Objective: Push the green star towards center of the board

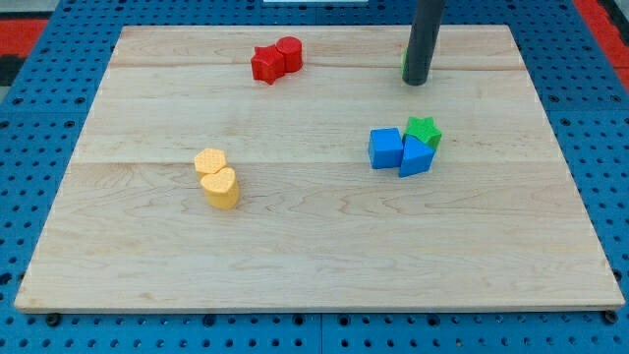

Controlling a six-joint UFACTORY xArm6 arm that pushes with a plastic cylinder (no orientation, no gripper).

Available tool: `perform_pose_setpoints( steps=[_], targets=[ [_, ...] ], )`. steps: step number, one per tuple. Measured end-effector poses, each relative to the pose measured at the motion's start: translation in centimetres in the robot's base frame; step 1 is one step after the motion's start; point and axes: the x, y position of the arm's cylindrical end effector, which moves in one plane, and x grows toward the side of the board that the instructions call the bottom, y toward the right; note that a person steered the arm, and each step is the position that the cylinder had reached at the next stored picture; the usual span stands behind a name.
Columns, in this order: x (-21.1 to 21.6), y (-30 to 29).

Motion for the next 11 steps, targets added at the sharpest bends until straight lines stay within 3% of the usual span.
perform_pose_setpoints(
  steps=[1, 2, 3, 5, 6, 11],
  targets=[
    [-0.1, 0.4],
    [0.7, 4.5],
    [5.0, 8.0],
    [14.4, 8.1],
    [15.5, 6.7],
    [9.7, -0.5]
  ],
)
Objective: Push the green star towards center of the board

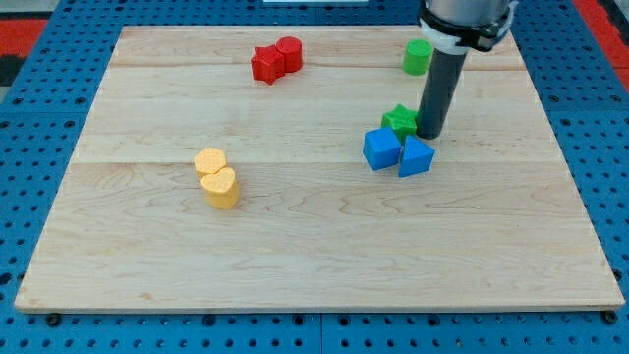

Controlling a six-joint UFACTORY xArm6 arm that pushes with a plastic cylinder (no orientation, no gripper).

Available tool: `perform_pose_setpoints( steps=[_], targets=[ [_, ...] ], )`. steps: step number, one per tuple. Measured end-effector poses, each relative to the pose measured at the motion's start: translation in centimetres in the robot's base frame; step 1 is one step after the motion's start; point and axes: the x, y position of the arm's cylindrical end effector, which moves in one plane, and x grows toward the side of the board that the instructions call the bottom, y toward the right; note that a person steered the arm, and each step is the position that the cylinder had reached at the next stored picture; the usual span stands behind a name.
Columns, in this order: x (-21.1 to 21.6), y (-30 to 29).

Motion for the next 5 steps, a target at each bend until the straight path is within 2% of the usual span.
perform_pose_setpoints(
  steps=[2, 4, 5],
  targets=[
    [-1.8, -5.7],
    [-7.2, -8.3],
    [-6.3, -13.4]
  ],
)
